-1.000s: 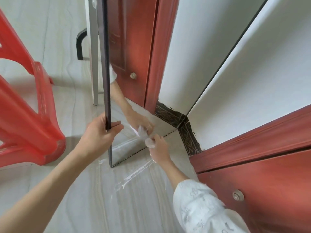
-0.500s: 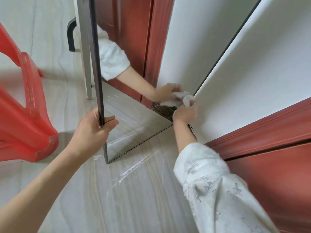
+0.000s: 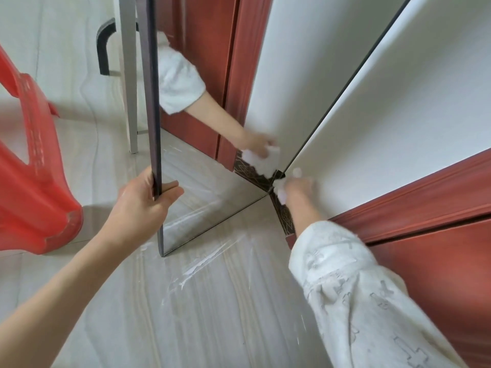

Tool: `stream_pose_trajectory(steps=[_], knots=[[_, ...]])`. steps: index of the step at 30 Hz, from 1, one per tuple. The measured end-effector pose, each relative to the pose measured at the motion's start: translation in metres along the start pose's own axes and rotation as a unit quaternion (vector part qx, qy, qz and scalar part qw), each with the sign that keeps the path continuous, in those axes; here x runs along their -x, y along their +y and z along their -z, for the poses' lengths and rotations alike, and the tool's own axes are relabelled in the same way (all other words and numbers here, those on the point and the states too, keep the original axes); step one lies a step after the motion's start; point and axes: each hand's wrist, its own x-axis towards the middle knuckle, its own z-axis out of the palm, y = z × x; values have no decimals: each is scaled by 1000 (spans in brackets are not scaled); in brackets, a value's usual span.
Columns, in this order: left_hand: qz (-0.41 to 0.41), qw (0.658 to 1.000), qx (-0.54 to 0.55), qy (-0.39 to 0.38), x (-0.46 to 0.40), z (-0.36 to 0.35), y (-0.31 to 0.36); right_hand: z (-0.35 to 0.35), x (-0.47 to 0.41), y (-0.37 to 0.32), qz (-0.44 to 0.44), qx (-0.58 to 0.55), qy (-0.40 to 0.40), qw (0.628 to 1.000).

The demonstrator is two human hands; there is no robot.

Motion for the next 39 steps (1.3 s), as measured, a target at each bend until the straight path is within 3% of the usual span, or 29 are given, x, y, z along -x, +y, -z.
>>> stream_pose_trajectory(steps=[2,4,7,13,18,23,29,35,39], knots=[[-1,1000,-1,0,0,0,0,3,-10,-24,59,-67,34,995],[-1,1000,1,-5,0,0,0,0,-9,-40,54,-95,45,993],[5,1000,8,-10,1,-1,-1,-33,12,-10,50,-35,23,998],[-8,1000,7,6,3,-2,0,-88,84,70,-16,10,-195,981],[1,1000,-1,9,2,-3,-1,-56,76,53,-115,11,-355,928],[11,1000,-10,6,4,-3,4,-1,53,20,-62,123,-304,943],[55,996,-66,-31,5,-2,0,53,66,1,-53,74,-307,947],[180,962,-168,-119,23,13,18,92,119,-10,-5,88,-344,935],[147,944,-205,-211,43,23,53,96,161,-17,41,85,-400,912]])
